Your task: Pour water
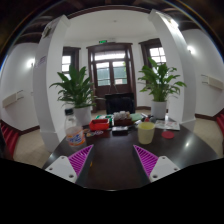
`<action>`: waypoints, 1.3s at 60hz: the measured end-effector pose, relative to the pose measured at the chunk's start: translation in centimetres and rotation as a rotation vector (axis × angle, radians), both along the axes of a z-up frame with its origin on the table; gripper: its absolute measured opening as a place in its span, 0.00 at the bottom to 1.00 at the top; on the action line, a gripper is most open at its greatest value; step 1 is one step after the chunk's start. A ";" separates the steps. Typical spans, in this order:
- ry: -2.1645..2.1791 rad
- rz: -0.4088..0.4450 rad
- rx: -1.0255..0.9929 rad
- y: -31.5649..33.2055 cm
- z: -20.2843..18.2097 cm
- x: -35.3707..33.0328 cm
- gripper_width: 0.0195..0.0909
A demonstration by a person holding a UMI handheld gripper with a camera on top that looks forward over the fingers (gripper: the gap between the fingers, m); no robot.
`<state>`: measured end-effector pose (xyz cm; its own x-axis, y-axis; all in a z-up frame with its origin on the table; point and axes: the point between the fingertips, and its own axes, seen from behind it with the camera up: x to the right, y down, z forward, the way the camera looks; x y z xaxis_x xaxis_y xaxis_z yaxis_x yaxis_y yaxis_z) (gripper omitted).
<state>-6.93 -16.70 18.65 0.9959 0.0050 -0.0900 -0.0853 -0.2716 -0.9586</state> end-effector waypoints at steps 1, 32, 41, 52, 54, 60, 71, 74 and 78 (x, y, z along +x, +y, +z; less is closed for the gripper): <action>0.002 0.007 -0.003 -0.1 -0.3 -0.6 0.81; -0.019 0.112 0.078 8.8 -5.2 -15.6 0.82; 0.013 0.109 0.089 11.0 -5.3 -15.7 0.77; -0.009 0.108 0.115 12.0 -5.8 -15.9 0.40; -0.013 0.111 0.121 12.1 -5.7 -15.9 0.37; -0.013 0.108 0.137 12.2 -5.6 -15.9 0.20; 0.040 0.096 0.108 12.6 -5.7 -14.5 0.20; 0.107 0.059 0.084 13.2 -5.4 -13.2 0.20; 0.228 0.024 0.084 14.5 -4.3 -11.4 0.20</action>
